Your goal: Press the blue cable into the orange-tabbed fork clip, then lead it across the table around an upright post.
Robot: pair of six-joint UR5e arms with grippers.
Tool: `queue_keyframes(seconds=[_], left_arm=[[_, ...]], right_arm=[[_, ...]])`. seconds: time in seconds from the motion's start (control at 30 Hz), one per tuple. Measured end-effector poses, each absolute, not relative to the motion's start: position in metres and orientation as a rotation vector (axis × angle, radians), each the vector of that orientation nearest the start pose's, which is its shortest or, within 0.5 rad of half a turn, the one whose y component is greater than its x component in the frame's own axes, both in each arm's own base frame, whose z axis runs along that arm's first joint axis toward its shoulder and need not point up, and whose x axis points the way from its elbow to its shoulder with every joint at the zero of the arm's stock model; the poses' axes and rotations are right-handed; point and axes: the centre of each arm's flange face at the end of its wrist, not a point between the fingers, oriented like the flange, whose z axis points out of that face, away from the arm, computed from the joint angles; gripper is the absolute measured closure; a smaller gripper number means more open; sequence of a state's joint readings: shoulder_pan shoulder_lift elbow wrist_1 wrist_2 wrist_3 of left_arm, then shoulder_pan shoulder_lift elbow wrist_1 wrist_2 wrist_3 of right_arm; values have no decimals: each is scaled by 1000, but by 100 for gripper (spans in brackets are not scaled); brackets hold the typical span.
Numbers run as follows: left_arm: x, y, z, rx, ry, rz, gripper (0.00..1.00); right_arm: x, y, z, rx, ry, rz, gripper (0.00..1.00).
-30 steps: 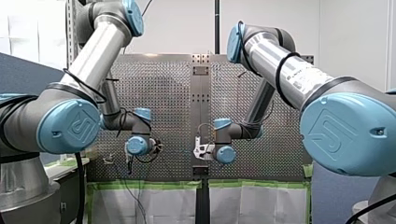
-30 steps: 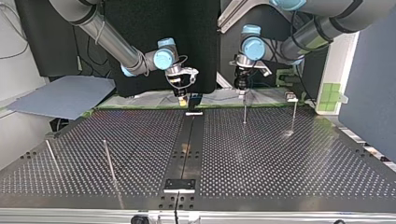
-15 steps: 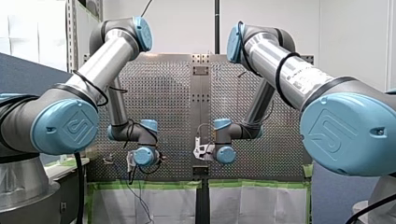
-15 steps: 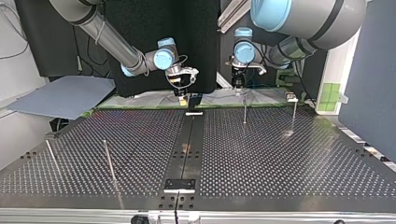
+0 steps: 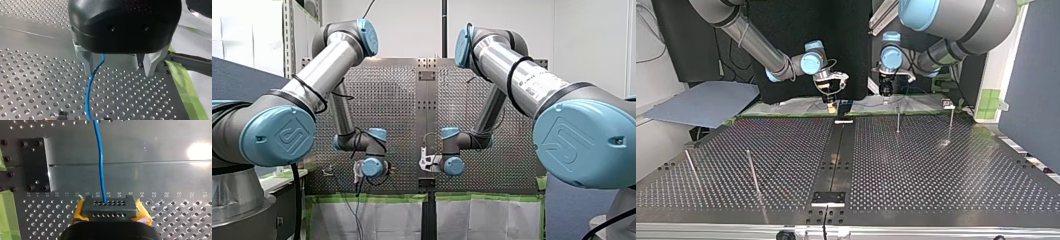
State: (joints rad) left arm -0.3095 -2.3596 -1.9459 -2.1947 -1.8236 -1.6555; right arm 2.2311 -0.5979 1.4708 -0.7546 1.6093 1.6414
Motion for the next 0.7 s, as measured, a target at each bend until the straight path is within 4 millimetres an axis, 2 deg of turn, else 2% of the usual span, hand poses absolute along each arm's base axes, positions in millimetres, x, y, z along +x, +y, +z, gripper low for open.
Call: queue_keyframes(seconds=[0.37,0.7], left_arm=[[494,-278,-1,40,1781,65,0],[495,-276,2,29,1781,162,0]], right_arm=[[525,-465,-10,1752,-972,1605,100],[526,-466,-10,1750,-971,1606,100]])
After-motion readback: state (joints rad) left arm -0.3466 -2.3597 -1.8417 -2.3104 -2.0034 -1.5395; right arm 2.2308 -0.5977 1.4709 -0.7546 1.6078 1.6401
